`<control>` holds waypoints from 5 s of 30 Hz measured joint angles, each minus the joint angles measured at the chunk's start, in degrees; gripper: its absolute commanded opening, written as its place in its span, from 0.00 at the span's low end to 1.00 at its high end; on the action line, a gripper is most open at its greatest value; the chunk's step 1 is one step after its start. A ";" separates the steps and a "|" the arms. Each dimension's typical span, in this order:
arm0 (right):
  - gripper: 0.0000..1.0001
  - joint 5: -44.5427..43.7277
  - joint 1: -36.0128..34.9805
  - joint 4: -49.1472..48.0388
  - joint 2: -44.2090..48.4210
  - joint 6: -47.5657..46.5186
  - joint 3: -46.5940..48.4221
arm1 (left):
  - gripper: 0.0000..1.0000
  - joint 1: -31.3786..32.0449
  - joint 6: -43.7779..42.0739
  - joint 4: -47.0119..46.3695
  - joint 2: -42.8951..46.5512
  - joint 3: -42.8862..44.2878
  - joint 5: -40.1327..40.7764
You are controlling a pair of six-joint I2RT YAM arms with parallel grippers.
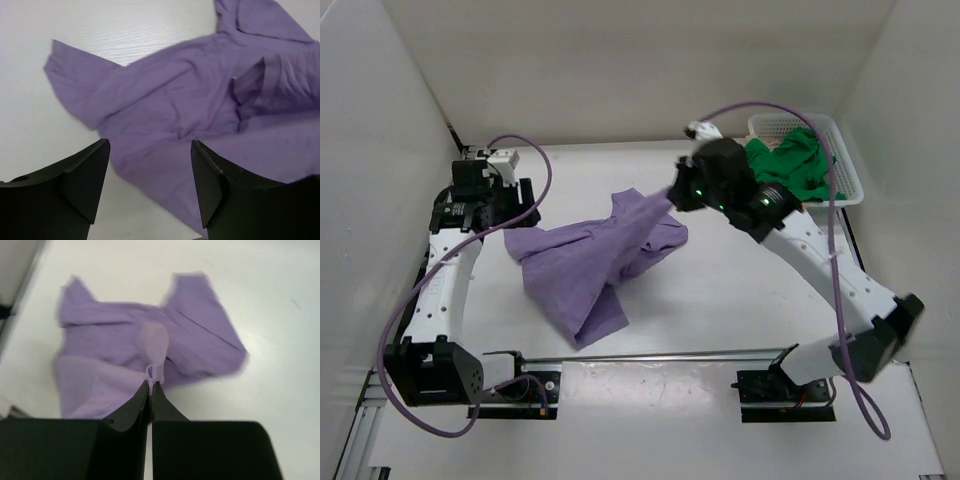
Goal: Fold and stack the t-shirts
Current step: Flatten out the tshirt
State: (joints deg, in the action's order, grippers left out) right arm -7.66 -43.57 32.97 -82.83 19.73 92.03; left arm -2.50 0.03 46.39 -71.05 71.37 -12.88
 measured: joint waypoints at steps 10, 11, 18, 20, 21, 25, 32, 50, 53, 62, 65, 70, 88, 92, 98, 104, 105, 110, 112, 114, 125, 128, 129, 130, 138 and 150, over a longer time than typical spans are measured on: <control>0.00 -1.40 18.64 3.61 15.72 8.94 -29.27 | 0.84 23.96 0.02 2.40 -2.16 -11.58 4.26; 0.00 -1.27 19.08 3.82 15.96 9.68 -30.27 | 0.85 26.60 0.00 2.64 -3.02 -13.05 5.07; 0.00 -0.74 18.14 3.69 15.91 12.00 -31.74 | 0.87 37.18 -0.04 1.03 -9.66 -22.21 9.09; 0.00 -0.72 17.66 3.52 15.91 12.26 -31.74 | 0.87 38.36 -0.02 -0.72 -11.04 -24.76 10.49; 0.00 -0.76 17.42 3.45 15.91 12.33 -31.74 | 0.85 38.82 -0.02 -1.51 -11.52 -25.75 11.28; 0.00 -0.98 17.07 3.28 15.91 12.72 -31.74 | 0.48 40.44 0.02 -4.20 -13.22 -27.41 13.73; 0.00 -1.18 17.03 3.28 15.91 12.87 -31.71 | 0.10 39.39 -0.02 -6.12 -12.79 -27.43 13.97; 0.00 -4.94 1.57 3.34 12.70 12.94 -29.64 | 0.37 31.45 -0.07 -1.97 -2.60 -4.00 18.62; 0.00 -6.21 2.45 3.87 12.94 13.55 -29.68 | 0.56 38.47 -0.22 4.22 -11.52 -3.93 13.51; 0.00 -6.16 5.44 4.52 14.36 14.86 -31.52 | 0.44 34.82 0.04 10.38 -13.92 -0.48 2.54; 0.00 -6.12 5.57 4.63 14.36 14.88 -32.13 | 0.25 25.62 0.20 8.37 -10.54 1.03 -1.03; 0.00 -6.12 5.62 4.61 14.36 14.91 -32.70 | 0.11 20.87 0.20 6.54 -7.32 -8.17 1.05; 0.00 -6.23 5.64 4.61 14.88 15.58 -32.70 | 0.62 16.76 0.07 1.11 -23.23 -15.61 -1.22; 0.00 -6.60 5.64 4.63 15.43 15.85 -32.70 | 0.56 16.39 0.24 0.52 -27.23 -13.14 -2.01; 0.00 -7.45 5.64 4.68 15.87 15.96 -32.70 | 0.40 16.65 0.26 -0.13 -28.63 -11.93 -3.82; 0.00 -7.72 5.64 4.79 15.87 16.13 -32.70 | 0.10 16.79 0.44 -0.09 -31.23 -10.29 -6.10; 0.00 -7.74 5.64 4.83 15.87 16.13 -32.70 | 0.10 16.79 0.39 0.11 -31.61 -9.86 -6.43; 0.00 -8.50 6.71 5.11 15.87 15.82 -32.59 | 0.10 15.15 0.37 1.97 -32.15 -7.98 -7.26; 0.00 -8.46 8.70 5.90 15.74 14.82 -31.74 | 0.10 12.11 0.37 4.83 -32.15 -4.83 -6.97; 0.00 -8.26 12.17 7.65 14.56 12.98 -28.02 | 0.10 6.97 0.35 9.14 -32.39 2.01 -5.79; 0.00 3.02 25.14 1.75 8.20 6.67 5.27 | 0.14 -9.44 0.83 23.10 -31.01 48.57 -5.42; 0.00 3.91 24.55 -0.50 13.77 6.91 -1.79 | 0.28 -7.10 0.57 22.84 -19.56 30.27 -3.69; 0.00 3.82 23.96 -0.44 16.04 7.30 -6.29 | 0.45 -6.51 0.33 23.30 -17.20 24.81 -3.08; 0.00 3.82 23.23 -0.55 18.14 7.91 -11.45 | 0.52 -6.03 -0.02 23.65 -15.41 18.86 -2.36; 0.00 4.59 14.10 0.92 22.97 17.57 -48.41 | 0.72 -7.02 0.17 23.58 -17.59 -10.99 4.72; 0.00 1.14 11.67 -0.02 23.32 19.74 -45.83 | 0.52 -7.37 0.17 13.55 -24.59 -12.76 9.57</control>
State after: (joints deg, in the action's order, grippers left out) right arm -6.52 -31.90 32.95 -59.51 39.46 46.19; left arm -9.87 0.21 59.94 -95.64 58.61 -3.31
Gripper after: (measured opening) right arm 0.008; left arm 0.550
